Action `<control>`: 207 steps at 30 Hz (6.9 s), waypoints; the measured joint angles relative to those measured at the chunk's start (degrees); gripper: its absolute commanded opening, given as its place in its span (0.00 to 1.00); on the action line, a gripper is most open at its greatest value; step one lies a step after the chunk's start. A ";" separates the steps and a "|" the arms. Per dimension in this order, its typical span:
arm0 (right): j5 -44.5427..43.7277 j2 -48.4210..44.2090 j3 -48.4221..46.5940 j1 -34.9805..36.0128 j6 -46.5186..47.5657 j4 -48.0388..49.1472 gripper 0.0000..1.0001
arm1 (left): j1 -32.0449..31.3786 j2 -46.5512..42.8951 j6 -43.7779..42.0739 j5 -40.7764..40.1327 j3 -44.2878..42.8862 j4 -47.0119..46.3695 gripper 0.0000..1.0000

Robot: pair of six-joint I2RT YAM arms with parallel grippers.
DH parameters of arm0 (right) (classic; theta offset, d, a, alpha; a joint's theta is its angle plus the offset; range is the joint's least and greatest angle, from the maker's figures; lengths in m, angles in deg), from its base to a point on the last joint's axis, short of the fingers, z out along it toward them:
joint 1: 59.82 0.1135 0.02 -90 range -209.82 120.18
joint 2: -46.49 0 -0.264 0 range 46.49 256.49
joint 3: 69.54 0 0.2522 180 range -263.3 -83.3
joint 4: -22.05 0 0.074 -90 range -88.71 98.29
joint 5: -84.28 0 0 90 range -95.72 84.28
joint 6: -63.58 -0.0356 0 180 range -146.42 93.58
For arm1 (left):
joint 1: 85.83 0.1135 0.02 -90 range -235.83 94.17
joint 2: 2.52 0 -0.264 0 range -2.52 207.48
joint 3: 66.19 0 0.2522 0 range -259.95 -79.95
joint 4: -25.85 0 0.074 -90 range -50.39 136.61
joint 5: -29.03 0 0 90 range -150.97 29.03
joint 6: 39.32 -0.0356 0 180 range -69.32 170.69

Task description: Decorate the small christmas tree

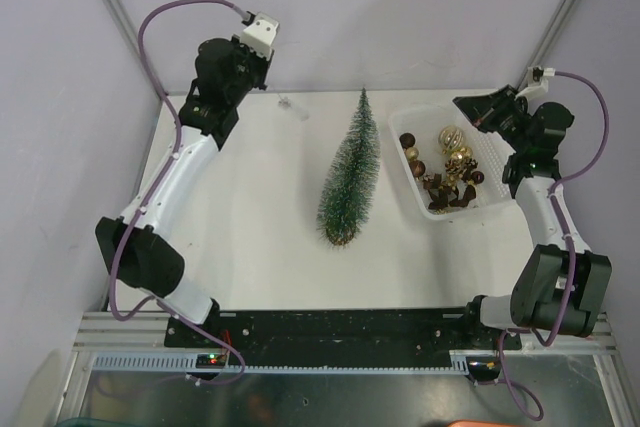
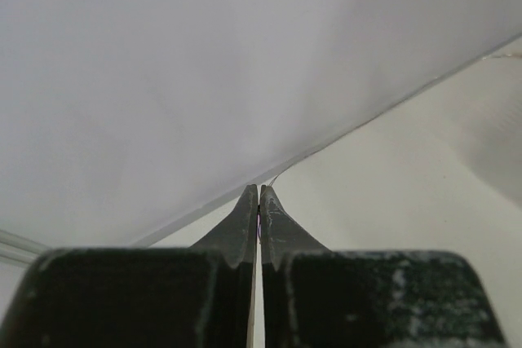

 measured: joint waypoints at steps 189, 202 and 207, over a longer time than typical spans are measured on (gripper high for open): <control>-94.71 -21.46 -9.16 65.83 71.87 -18.91 0.00 | -27.74 -47.32 17.86 27.56 35.67 20.87 0.04; -89.66 -13.42 -9.09 69.75 85.77 -2.73 0.00 | -24.35 -46.53 19.41 22.62 34.14 18.62 0.06; -92.52 -13.07 -9.09 77.99 93.22 1.73 0.00 | -24.28 -44.92 20.00 23.74 32.20 17.51 0.07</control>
